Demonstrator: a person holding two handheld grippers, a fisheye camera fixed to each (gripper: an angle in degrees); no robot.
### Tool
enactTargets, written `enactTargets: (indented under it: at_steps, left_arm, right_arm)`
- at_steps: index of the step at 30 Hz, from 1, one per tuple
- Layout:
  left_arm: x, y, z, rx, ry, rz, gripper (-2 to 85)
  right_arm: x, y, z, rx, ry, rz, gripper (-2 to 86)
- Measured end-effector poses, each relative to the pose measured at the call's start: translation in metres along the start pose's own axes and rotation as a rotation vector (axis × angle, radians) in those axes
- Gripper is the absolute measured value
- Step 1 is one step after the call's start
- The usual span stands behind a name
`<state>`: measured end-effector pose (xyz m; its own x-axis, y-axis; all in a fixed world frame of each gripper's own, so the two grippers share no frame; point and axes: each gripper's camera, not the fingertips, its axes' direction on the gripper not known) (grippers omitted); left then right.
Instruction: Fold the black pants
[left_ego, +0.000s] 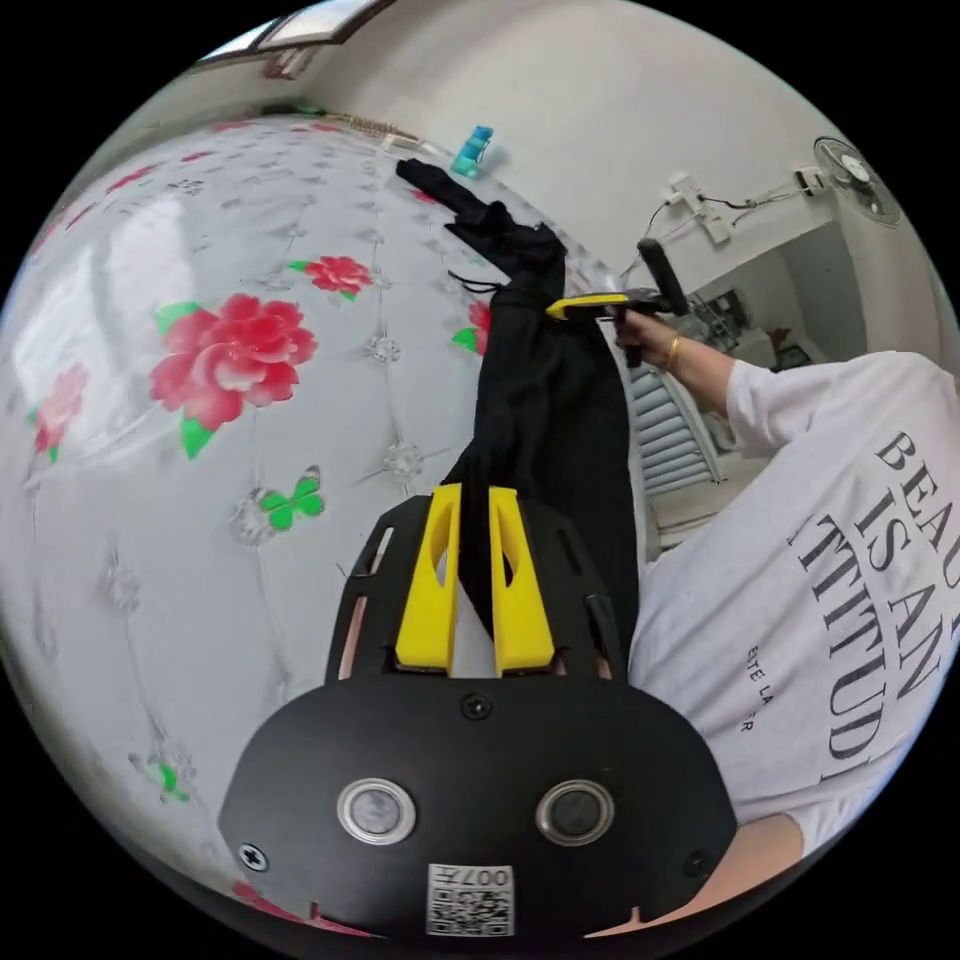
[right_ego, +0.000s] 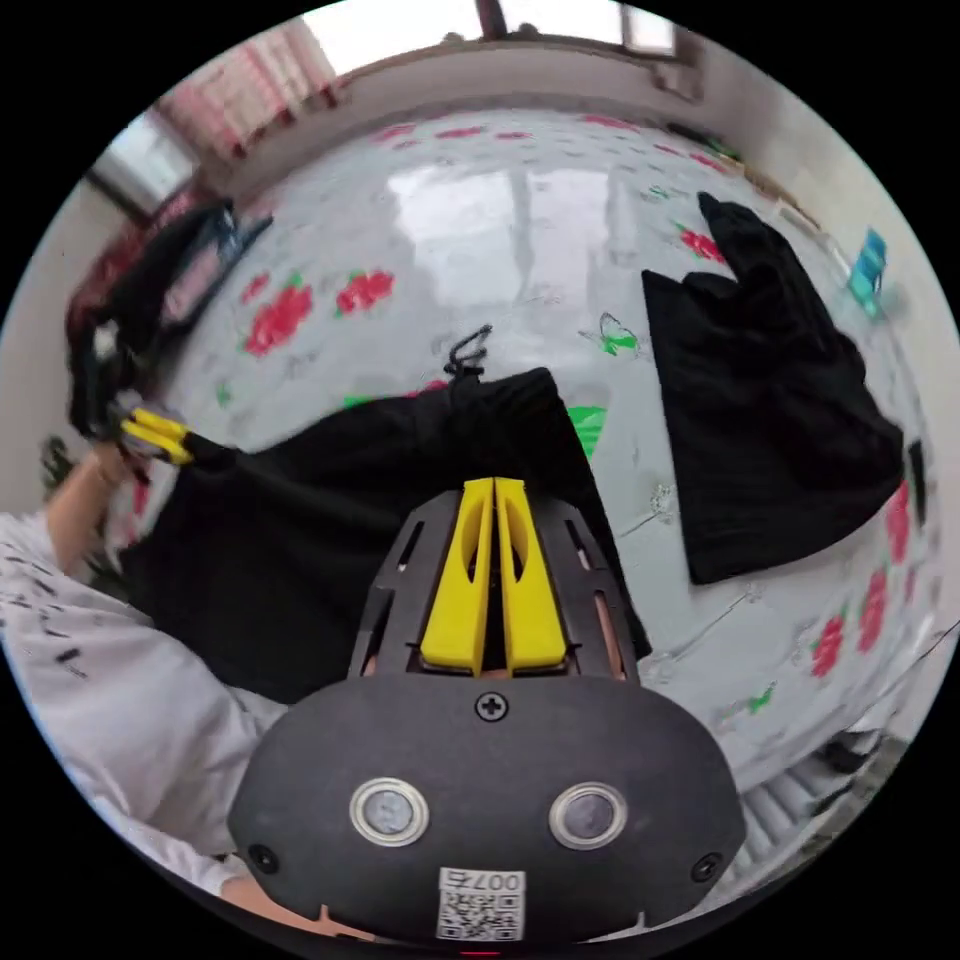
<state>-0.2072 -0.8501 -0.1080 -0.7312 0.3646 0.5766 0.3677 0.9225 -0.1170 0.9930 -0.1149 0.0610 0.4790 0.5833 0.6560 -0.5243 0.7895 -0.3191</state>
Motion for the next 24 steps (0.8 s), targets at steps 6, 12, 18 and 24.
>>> enactTargets:
  at_steps: [6,12,18,24]
  left_arm:
    - [0.013,0.065,-0.066,0.184,-0.235,-0.243,5.8]
    - [0.034,0.186,-0.081,0.392,-0.238,-0.696,6.9]
    - [0.09,0.306,-0.093,0.606,-0.27,-1.011,7.4]
    - [0.156,0.39,-0.093,0.689,-0.459,-1.243,6.6]
  right_arm:
    - [0.056,0.09,-0.066,0.226,-0.012,0.369,11.5]
    - [0.086,0.149,-0.034,0.256,-0.266,0.596,15.2]
    - [0.087,0.12,-0.005,0.15,-0.236,0.628,11.4]
    - [0.071,0.141,-0.053,0.24,0.023,0.668,8.7]
